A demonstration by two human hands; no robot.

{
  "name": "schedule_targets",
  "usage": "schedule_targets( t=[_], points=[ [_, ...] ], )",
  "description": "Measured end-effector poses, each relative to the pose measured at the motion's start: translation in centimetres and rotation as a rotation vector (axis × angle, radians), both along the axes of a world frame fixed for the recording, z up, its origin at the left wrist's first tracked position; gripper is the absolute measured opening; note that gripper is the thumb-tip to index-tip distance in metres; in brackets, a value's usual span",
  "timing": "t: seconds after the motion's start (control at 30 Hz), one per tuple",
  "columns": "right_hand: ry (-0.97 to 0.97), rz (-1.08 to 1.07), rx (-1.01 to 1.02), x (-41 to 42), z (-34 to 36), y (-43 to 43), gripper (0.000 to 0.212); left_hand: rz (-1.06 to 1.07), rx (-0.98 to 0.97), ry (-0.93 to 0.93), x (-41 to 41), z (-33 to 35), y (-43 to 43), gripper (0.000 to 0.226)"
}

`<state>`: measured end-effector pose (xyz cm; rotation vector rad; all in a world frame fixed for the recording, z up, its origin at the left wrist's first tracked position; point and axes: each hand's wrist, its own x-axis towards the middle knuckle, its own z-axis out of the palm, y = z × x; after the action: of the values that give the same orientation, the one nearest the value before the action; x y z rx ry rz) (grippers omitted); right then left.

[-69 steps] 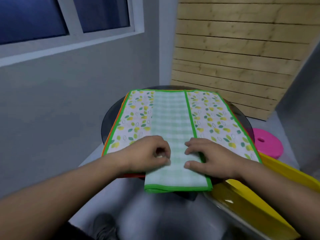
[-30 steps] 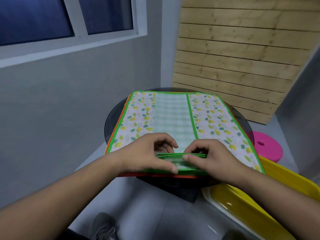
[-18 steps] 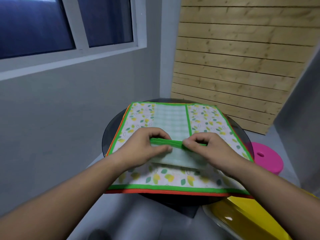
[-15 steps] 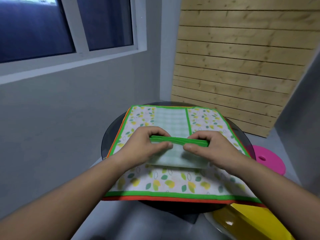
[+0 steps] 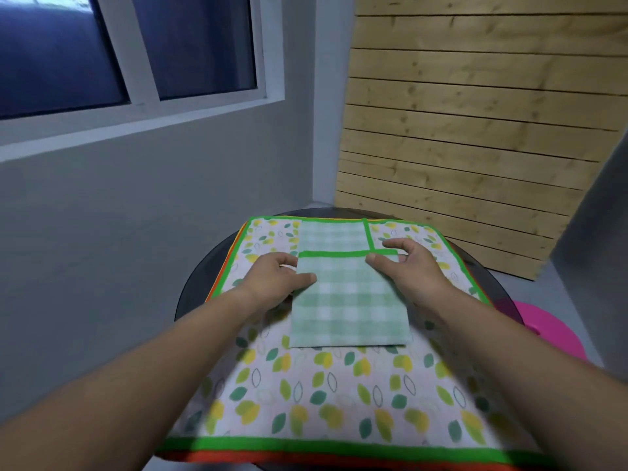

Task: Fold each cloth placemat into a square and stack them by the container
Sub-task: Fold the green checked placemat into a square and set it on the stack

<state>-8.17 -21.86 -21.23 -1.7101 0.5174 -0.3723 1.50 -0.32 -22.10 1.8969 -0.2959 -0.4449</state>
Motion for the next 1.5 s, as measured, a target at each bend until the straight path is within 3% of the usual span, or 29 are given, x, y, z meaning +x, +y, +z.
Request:
schedule_targets(
  t=[0.1,0.17,0.4,0.63,0.87,1.2,1.5],
  points=[
    [0.123,0.047,-0.097,0.9,-1.2,-0.8,0.049,0.029,0.002,-0.073,0.4,-1.4,-0.7,0.021],
    [0.152,0.078,-0.156,1.0,-2.2,-1.2,0.050,0.043,0.101,-0.166,0.6,-2.3,-1.0,0.019],
    [0.154,0.031,-0.466,1.8,-4.0,-1.4,0.045,0.083,0.340,-0.386,0.3,-3.6,-1.9,0.031],
    [0.177,0.039,-0.527,2.3,-4.0,-1.3,0.042,0.111,0.481,-0.526,-0.5,-4.0,-2.8,0.036],
    [0.327,0.221,-0.644,1.9,-2.5,-0.3,0.060,0.058,0.589,-0.565,-0.7,-4.2,-3.0,0.029],
    [0.344,0.172,-1.099,0.1,-5.5,1.4,0.031,-0.055,0.679,-0.529,-1.6,-4.0,-2.9,0.022],
    [0.381,0.162,-1.171,-0.1,-5.9,1.5,0.045,-0.079,0.791,-0.649,-1.6,-4.7,-3.0,0.031]
  ],
)
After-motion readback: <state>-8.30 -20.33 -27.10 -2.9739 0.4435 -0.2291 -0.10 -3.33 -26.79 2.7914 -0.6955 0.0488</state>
